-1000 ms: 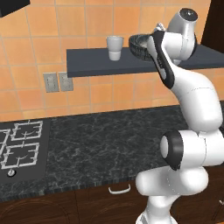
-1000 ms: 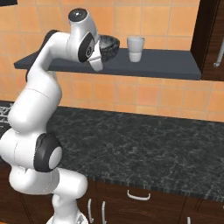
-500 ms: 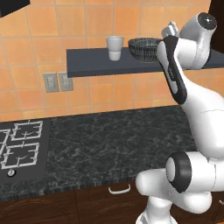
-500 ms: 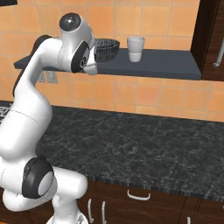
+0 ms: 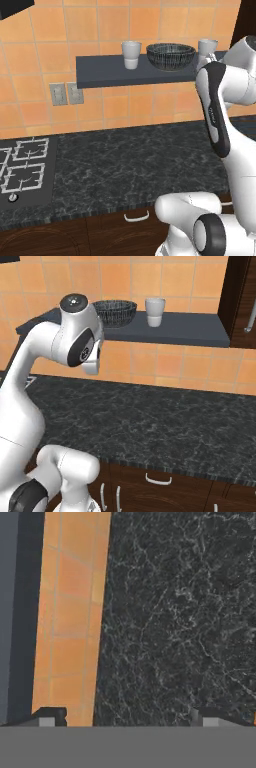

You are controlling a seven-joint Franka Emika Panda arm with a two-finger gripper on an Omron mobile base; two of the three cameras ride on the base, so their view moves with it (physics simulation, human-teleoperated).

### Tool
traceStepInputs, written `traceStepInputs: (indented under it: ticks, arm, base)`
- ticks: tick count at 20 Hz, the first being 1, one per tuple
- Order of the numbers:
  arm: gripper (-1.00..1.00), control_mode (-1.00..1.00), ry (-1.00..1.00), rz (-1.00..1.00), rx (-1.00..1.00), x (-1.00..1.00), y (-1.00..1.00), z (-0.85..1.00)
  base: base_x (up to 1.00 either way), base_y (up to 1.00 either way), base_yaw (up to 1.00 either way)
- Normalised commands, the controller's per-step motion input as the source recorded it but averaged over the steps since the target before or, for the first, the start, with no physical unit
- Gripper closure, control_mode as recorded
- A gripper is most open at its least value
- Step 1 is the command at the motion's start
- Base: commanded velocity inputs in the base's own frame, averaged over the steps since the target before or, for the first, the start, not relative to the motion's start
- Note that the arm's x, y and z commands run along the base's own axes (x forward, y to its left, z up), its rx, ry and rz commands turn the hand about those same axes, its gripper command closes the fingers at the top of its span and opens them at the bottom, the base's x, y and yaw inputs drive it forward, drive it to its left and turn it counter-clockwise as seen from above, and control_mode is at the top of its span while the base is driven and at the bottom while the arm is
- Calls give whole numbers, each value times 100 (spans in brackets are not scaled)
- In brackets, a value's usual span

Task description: Pick up the bowls on the counter and stack them on top of one another in the open cabinet. Place the smaller bowl on top of the larger bowl.

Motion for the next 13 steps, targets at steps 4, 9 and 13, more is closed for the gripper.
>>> traceStepInputs:
  ticks: [4,9,13]
  arm:
    - [-100,-100,18,0,-2,-100,0,-100]
    - [-100,-100,28,3,-4,-45,0,-100]
    - [-100,-100,26,5,0,27,0,-100]
  base:
    - [0,0,0]
    - [0,0,0]
    - [0,0,0]
